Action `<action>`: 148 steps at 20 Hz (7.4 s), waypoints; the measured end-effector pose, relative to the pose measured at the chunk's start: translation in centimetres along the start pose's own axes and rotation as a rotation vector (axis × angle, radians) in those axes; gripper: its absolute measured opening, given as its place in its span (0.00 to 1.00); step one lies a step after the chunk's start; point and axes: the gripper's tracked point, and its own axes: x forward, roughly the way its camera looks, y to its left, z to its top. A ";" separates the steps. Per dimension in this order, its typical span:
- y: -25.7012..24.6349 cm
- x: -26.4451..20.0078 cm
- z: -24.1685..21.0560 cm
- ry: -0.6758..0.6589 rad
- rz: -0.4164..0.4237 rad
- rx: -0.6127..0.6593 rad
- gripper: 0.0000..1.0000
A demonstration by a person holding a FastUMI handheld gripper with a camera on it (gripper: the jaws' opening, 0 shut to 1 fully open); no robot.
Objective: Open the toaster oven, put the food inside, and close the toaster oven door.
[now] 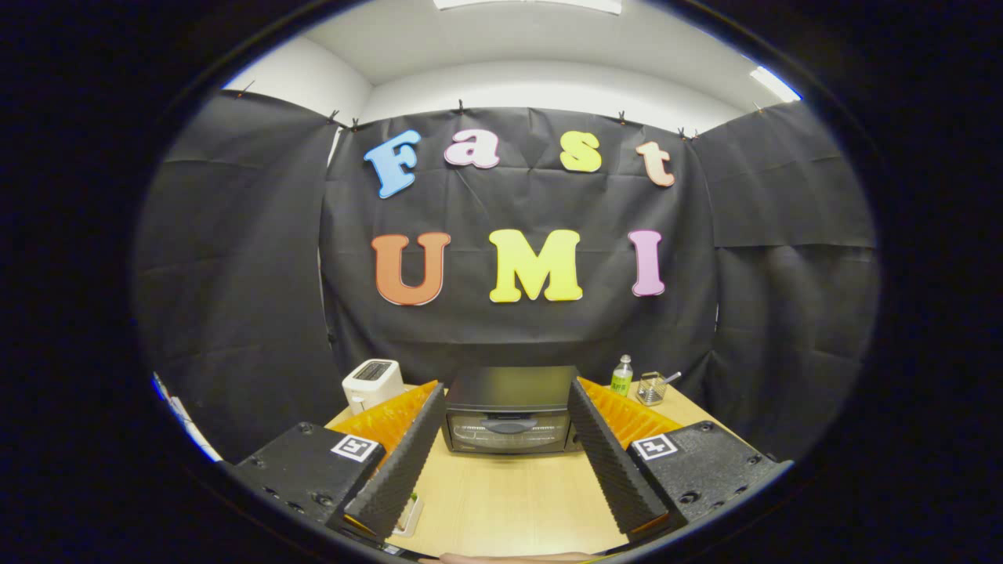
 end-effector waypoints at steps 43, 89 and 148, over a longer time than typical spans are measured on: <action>-1.1 28.2 -19.3 0.334 -0.090 -0.008 1.00; 0.2 14.0 -31.3 0.323 -0.023 -0.056 1.00; 14.3 9.7 -19.5 0.935 0.524 0.535 0.34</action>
